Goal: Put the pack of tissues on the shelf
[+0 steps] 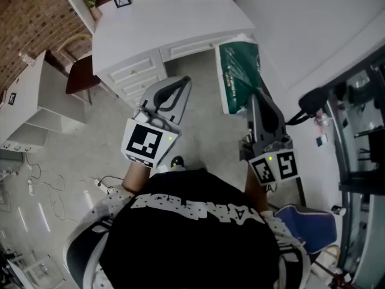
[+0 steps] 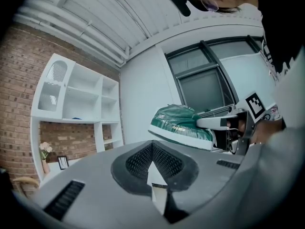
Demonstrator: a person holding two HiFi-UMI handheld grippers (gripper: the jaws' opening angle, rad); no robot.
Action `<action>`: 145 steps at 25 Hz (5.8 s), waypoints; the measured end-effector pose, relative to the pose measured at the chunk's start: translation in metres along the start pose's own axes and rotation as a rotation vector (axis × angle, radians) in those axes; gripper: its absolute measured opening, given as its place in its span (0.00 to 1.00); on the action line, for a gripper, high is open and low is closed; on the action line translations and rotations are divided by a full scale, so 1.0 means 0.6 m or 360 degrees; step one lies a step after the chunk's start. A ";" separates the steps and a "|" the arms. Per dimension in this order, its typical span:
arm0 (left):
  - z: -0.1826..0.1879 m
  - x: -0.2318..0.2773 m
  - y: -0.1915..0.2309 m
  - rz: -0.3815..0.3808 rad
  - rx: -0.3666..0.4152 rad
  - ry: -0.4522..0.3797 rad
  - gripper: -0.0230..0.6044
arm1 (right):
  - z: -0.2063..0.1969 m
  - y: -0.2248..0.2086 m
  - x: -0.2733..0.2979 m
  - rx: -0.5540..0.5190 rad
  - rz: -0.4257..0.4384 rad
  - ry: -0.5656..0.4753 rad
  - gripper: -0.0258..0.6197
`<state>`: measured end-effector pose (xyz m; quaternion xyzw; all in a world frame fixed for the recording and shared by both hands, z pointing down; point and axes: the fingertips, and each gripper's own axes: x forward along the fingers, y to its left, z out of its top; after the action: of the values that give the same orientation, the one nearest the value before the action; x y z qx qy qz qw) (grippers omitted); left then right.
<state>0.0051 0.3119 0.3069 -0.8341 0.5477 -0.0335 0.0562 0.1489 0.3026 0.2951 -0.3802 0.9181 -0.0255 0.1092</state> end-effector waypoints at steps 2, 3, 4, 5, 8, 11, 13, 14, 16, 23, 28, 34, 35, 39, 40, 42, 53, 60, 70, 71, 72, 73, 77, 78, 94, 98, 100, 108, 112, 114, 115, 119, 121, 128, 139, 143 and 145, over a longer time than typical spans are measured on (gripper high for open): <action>0.001 0.003 -0.006 -0.0002 0.0010 -0.0002 0.08 | 0.003 -0.003 -0.005 -0.0009 0.0000 -0.0002 0.10; 0.001 0.005 -0.011 -0.0004 0.0014 -0.0002 0.08 | 0.004 -0.006 -0.009 -0.0011 0.0000 -0.0004 0.10; 0.002 0.007 -0.015 -0.0007 0.0024 -0.0005 0.08 | 0.005 -0.008 -0.013 -0.0013 -0.0002 -0.0007 0.10; 0.002 0.008 -0.019 -0.0010 0.0038 -0.0010 0.08 | 0.006 -0.010 -0.017 -0.0017 -0.0004 -0.0009 0.10; 0.001 0.012 -0.036 -0.0007 0.0019 0.0009 0.08 | 0.010 -0.020 -0.033 -0.0028 -0.0012 -0.0020 0.10; 0.003 0.027 -0.080 -0.0014 0.0012 0.0026 0.08 | 0.021 -0.048 -0.068 -0.0037 -0.0020 -0.0041 0.10; 0.005 0.032 -0.099 -0.0030 0.0037 0.0018 0.08 | 0.026 -0.057 -0.082 -0.0051 -0.0026 -0.0047 0.09; 0.005 0.033 -0.106 -0.0038 0.0042 0.0019 0.08 | 0.027 -0.058 -0.087 -0.0056 -0.0027 -0.0049 0.09; 0.001 0.033 -0.117 -0.0050 0.0047 0.0031 0.08 | 0.029 -0.062 -0.095 -0.0059 -0.0033 -0.0055 0.09; -0.013 0.054 -0.131 -0.0082 0.0032 0.0038 0.08 | 0.033 -0.079 -0.104 -0.0072 -0.0040 -0.0073 0.09; -0.030 0.088 -0.135 -0.0174 0.0045 0.0033 0.08 | 0.033 -0.087 -0.087 -0.0101 -0.0049 -0.0072 0.09; -0.036 0.152 -0.107 -0.0236 -0.0018 0.0010 0.08 | 0.031 -0.120 -0.038 -0.0127 -0.0081 -0.0055 0.09; -0.039 0.162 -0.102 -0.0245 -0.0020 0.0010 0.08 | 0.029 -0.127 -0.030 -0.0131 -0.0086 -0.0050 0.09; -0.050 0.202 -0.085 -0.0271 -0.0017 0.0004 0.08 | 0.023 -0.155 -0.001 -0.0150 -0.0107 -0.0039 0.09; -0.052 0.213 -0.079 -0.0277 -0.0016 0.0002 0.08 | 0.021 -0.163 0.007 -0.0156 -0.0114 -0.0036 0.09; -0.053 0.235 -0.063 -0.0282 -0.0022 0.0003 0.08 | 0.020 -0.178 0.027 -0.0165 -0.0127 -0.0027 0.09; -0.058 0.341 0.034 -0.0316 -0.0025 0.0000 0.08 | 0.008 -0.239 0.152 -0.0172 -0.0168 0.0012 0.09; -0.072 0.396 0.099 -0.0339 -0.0035 -0.0027 0.08 | 0.000 -0.262 0.232 -0.0202 -0.0182 0.0019 0.09; -0.090 0.457 0.206 -0.0298 -0.0062 -0.0041 0.08 | -0.023 -0.296 0.346 -0.0210 -0.0171 0.0035 0.09; -0.091 0.460 0.215 -0.0289 -0.0063 -0.0042 0.08 | -0.025 -0.297 0.357 -0.0208 -0.0165 0.0035 0.09; -0.093 0.463 0.225 -0.0280 -0.0063 -0.0042 0.08 | -0.026 -0.298 0.367 -0.0207 -0.0159 0.0035 0.09; -0.094 0.466 0.234 -0.0271 -0.0064 -0.0042 0.08 | -0.028 -0.299 0.376 -0.0205 -0.0153 0.0035 0.09; -0.101 0.470 0.259 -0.0237 -0.0062 -0.0031 0.08 | -0.037 -0.303 0.401 -0.0191 -0.0135 0.0039 0.09; -0.102 0.471 0.263 -0.0229 -0.0058 -0.0028 0.08 | -0.039 -0.305 0.406 -0.0186 -0.0132 0.0042 0.09; -0.131 0.544 0.377 0.0125 -0.0039 0.0042 0.08 | -0.051 -0.392 0.569 -0.0154 0.0160 0.0030 0.09; -0.130 0.579 0.406 0.0208 -0.0010 0.0061 0.08 | -0.056 -0.415 0.623 -0.0132 0.0264 0.0029 0.09; -0.126 0.600 0.415 0.0233 0.0007 0.0068 0.08 | -0.056 -0.428 0.647 -0.0129 0.0310 0.0037 0.09; -0.109 0.694 0.437 0.0262 0.0062 0.0088 0.08 | -0.036 -0.474 0.737 -0.0139 0.0486 0.0020 0.09; -0.105 0.753 0.436 0.0234 0.0081 0.0105 0.09 | -0.026 -0.498 0.778 -0.0136 0.0568 -0.0005 0.09; -0.104 0.784 0.433 0.0224 0.0086 0.0099 0.09 | -0.022 -0.512 0.793 -0.0138 0.0610 -0.0024 0.09; -0.104 0.798 0.431 0.0219 0.0088 0.0098 0.09 | -0.020 -0.518 0.799 -0.0140 0.0628 -0.0029 0.09; -0.107 0.854 0.419 0.0195 0.0079 0.0099 0.12 | -0.015 -0.546 0.824 -0.0154 0.0683 -0.0028 0.09; -0.108 0.882 0.411 0.0176 0.0081 0.0107 0.22 | -0.014 -0.561 0.838 -0.0152 0.0704 -0.0026 0.09; -0.114 0.951 0.408 0.0181 0.0096 0.0144 0.27 | -0.011 -0.601 0.888 -0.0150 0.0768 -0.0015 0.09; -0.131 0.996 0.450 0.0234 0.0126 0.0190 0.27 | -0.032 -0.615 0.959 -0.0225 0.0790 0.0029 0.09; -0.111 1.008 0.488 0.0212 0.0134 0.0153 0.26 | -0.014 -0.607 0.999 -0.0259 0.0765 0.0007 0.09; -0.099 1.013 0.506 0.0198 0.0144 0.0131 0.25 | -0.002 -0.602 1.016 -0.0291 0.0753 -0.0011 0.09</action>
<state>-0.0360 -0.3687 0.3225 -0.7929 0.5983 -0.0889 0.0733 -0.0203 -0.3826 0.2328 -0.1631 0.9796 0.0851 0.0803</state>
